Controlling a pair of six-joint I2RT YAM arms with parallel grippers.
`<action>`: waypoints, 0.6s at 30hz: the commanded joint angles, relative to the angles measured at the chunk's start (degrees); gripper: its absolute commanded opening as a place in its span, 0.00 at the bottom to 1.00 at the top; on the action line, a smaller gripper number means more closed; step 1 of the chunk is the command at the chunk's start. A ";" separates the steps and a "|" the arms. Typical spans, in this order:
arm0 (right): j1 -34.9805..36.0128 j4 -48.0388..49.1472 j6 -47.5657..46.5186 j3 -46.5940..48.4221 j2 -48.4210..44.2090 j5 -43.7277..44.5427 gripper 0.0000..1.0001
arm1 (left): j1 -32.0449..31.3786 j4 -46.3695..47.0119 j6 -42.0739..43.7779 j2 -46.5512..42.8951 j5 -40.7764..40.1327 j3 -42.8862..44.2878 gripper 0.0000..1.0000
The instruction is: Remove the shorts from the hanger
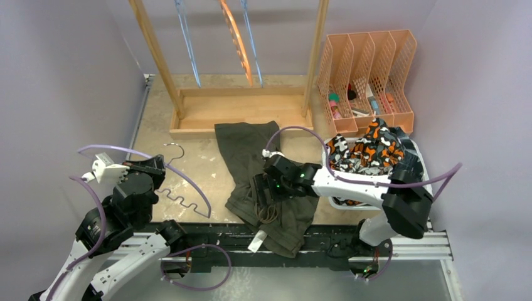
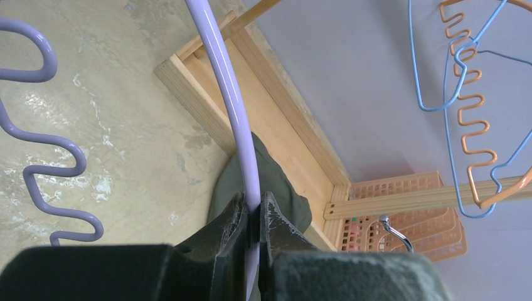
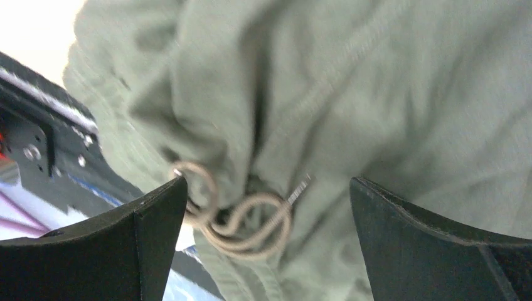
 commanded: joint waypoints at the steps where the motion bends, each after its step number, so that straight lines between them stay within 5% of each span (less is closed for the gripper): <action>1: 3.34 0.97 2.85 7.25 4.27 9.43 1.00 | -0.07 1.20 -1.39 -0.15 -0.89 0.29 0.00; 9: 7.77 2.68 11.45 6.52 13.30 18.98 0.99 | -0.04 0.70 -2.29 -0.49 -0.08 0.38 0.00; 11: 8.39 5.99 10.53 5.22 12.69 21.02 0.93 | -0.06 0.75 -2.37 -0.48 -0.20 0.20 0.00; 16: 8.41 4.45 5.98 6.58 16.33 21.80 0.47 | -0.05 1.19 -1.35 0.57 0.03 1.09 0.00; 18: 8.40 3.19 5.06 7.20 14.35 22.38 0.17 | -0.03 0.58 -1.46 0.59 0.01 1.20 0.00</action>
